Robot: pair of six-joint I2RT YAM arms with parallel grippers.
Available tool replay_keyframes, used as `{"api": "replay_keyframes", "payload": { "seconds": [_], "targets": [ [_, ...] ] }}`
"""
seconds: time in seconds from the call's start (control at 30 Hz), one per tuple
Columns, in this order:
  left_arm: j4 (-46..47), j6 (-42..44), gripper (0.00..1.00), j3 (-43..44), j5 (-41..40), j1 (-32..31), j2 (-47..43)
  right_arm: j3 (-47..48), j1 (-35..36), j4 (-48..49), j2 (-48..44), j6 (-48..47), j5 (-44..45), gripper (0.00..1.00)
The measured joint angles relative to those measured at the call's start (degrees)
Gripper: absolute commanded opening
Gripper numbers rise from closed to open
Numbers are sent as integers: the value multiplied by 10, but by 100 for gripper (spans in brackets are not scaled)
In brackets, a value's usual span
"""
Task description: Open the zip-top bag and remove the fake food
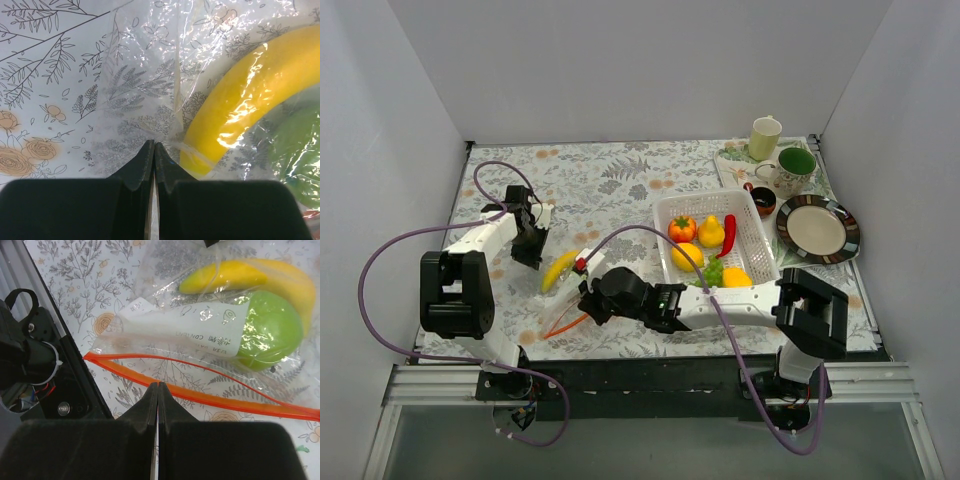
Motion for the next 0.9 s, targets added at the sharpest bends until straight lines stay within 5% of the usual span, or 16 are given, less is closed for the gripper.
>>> {"api": "replay_keyframes", "payload": {
  "seconds": [0.73, 0.8, 0.87, 0.9],
  "targets": [
    [1, 1, 0, 0, 0, 0, 0, 0, -38, 38, 130, 17, -6, 1],
    [1, 1, 0, 0, 0, 0, 0, 0, -45, 38, 145, 21, 5, 31],
    [0, 1, 0, 0, 0, 0, 0, 3, -50, 44, 152, 25, 21, 73],
    [0, 1, 0, 0, 0, 0, 0, 4, -51, 46, 152, 25, 28, 77]
  ]
}}
